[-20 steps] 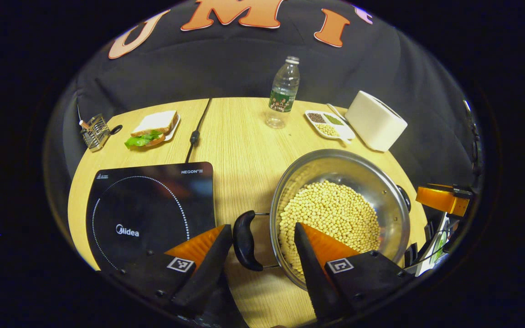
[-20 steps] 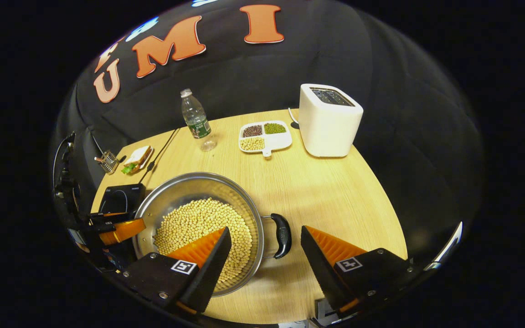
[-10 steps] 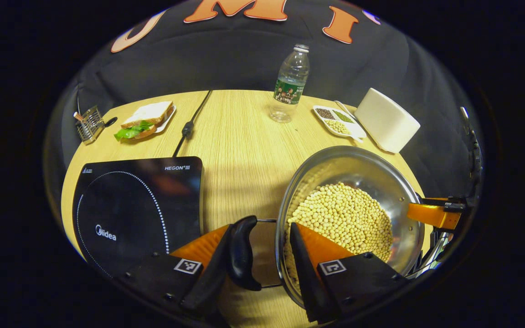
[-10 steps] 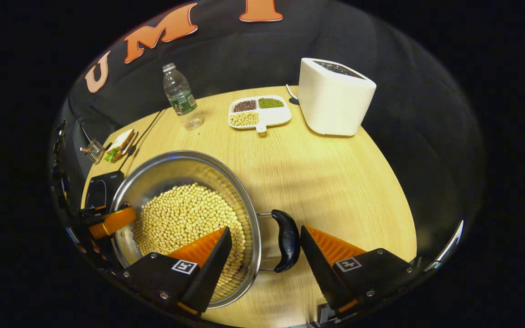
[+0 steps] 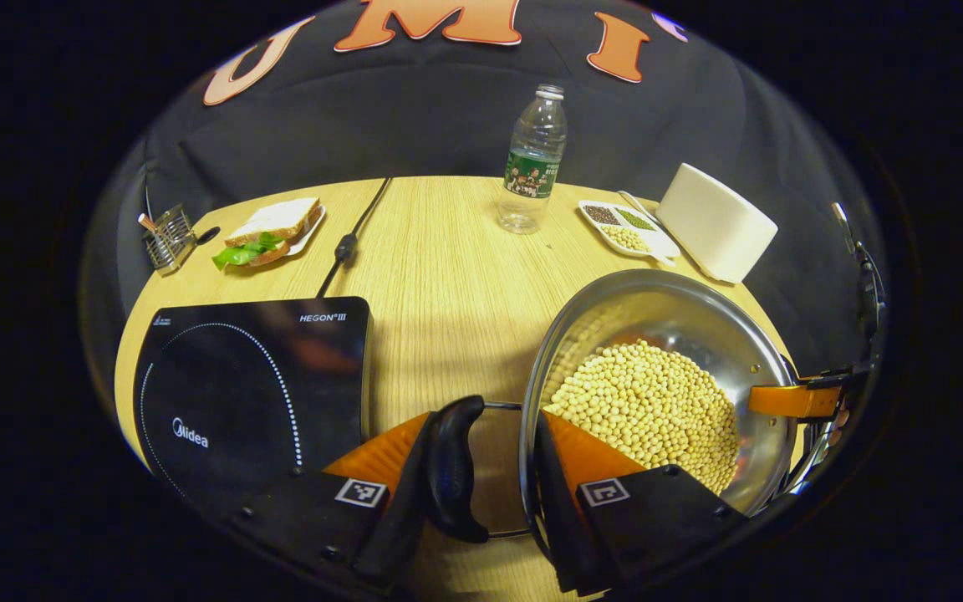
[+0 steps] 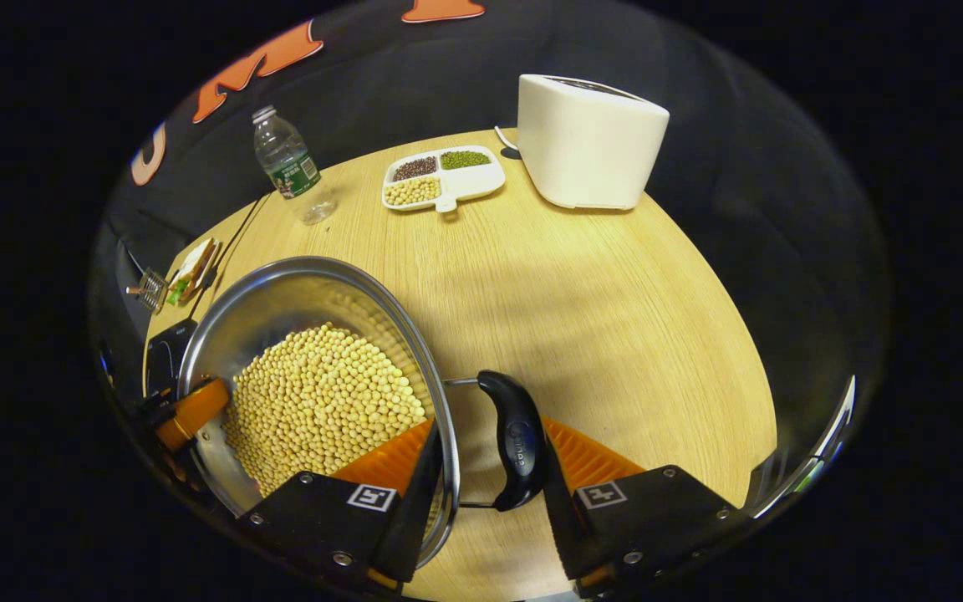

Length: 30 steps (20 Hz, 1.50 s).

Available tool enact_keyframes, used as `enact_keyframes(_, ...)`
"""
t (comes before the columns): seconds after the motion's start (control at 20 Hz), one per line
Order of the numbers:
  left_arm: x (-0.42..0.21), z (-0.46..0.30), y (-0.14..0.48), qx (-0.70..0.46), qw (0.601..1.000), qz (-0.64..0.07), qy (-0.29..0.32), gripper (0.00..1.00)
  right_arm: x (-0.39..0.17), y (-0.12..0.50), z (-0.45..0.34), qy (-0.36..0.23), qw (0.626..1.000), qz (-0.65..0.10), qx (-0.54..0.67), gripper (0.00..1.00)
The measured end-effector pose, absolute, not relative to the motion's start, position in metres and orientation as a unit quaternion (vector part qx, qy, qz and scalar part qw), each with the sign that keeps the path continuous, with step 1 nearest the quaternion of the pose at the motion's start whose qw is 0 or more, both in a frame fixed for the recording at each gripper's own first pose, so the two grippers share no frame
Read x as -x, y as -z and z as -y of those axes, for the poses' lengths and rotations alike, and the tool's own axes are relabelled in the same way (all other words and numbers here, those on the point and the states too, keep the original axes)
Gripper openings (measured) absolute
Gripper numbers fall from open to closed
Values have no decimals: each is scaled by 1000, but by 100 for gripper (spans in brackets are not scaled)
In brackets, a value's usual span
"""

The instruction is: First push the handle of the pot to place it horizontally, then grasp the pot with both hands and set it on the induction cooktop.

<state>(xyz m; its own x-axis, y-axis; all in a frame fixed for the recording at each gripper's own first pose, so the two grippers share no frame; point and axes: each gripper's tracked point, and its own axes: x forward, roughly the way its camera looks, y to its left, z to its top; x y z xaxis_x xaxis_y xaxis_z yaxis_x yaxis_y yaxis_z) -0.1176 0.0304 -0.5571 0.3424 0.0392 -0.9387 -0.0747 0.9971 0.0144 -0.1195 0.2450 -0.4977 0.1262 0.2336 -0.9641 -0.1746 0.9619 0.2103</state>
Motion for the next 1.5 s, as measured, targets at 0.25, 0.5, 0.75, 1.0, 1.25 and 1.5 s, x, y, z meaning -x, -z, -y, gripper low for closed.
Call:
enact_keyframes(0.25, 120, -41, 529, 15, 831, -554, -49, 67, 111, 492, -243, -154, 757, -635, -27, 58)
enact_keyframes(0.5, 103, -63, 491, 27, 841, -534, -76, 68, 109, 493, -244, -179, 774, -607, -18, 58)
enact_keyframes(0.75, 85, -102, 436, 30, 859, -500, -104, 68, 105, 503, -247, -213, 795, -568, -28, 55)
enact_keyframes(1.0, 78, -151, 386, 17, 867, -481, -131, 67, 106, 527, -258, -251, 799, -545, -32, 50)
enact_keyframes(1.25, 84, -187, 327, 15, 867, -467, -171, 67, 101, 541, -269, -290, 798, -527, -29, 55)
enact_keyframes(1.5, 94, -181, 296, 10, 866, -456, -206, 67, 95, 548, -274, -319, 791, -521, -29, 54)
